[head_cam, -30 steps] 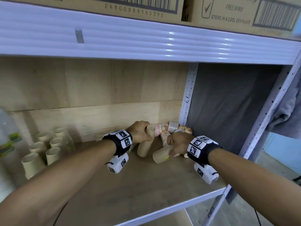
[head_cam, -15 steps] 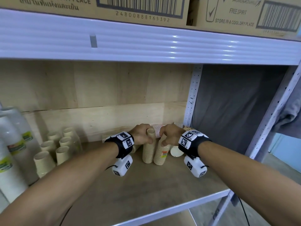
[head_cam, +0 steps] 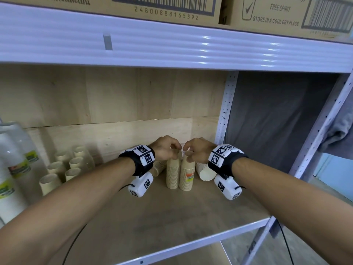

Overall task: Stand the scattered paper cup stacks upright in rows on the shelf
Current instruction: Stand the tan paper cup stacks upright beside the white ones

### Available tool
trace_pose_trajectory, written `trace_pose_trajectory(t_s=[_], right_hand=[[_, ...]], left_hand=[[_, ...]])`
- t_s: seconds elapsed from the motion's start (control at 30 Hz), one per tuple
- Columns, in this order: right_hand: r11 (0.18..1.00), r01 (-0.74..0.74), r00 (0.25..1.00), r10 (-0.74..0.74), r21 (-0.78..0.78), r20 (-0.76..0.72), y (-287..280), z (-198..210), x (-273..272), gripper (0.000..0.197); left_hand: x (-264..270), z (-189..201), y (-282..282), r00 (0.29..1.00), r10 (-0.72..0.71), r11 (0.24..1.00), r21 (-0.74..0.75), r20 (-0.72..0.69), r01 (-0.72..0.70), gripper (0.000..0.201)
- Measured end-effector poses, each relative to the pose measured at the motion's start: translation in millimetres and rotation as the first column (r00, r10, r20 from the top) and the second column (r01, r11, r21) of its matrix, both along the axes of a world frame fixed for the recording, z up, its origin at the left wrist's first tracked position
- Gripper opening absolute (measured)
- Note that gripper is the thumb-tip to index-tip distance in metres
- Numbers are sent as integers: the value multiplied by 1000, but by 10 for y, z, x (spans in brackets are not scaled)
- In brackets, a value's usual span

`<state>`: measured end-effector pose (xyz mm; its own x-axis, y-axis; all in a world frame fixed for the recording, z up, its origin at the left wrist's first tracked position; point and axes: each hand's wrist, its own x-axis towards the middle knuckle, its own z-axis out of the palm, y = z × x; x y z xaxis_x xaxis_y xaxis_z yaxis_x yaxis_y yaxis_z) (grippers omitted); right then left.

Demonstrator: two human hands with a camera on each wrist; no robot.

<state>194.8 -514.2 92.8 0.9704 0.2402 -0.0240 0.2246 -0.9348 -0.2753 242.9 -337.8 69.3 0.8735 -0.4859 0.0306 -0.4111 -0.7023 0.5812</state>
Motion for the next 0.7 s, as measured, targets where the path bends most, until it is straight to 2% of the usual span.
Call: trace_pose_trajectory(t_s=[0.17, 0.37, 0.57, 0.7], right_hand=[[999, 37, 999, -36, -30, 15, 20, -33, 21, 34], [997, 69, 997, -69, -33, 26, 46, -57, 44, 32], [996, 81, 996, -80, -46, 33, 33, -63, 65, 36], [995, 93, 995, -91, -47, 28, 37, -64, 75, 36]], left_hand=[[-1, -40, 7, 998, 34, 999, 7, 57, -35, 27], [-21, -37, 24, 999, 16, 998, 63, 47, -19, 40], [-33, -23, 14, 994, 31, 997, 73, 100, -39, 37], [-51, -2, 5, 999, 30, 998, 58, 46, -33, 44]])
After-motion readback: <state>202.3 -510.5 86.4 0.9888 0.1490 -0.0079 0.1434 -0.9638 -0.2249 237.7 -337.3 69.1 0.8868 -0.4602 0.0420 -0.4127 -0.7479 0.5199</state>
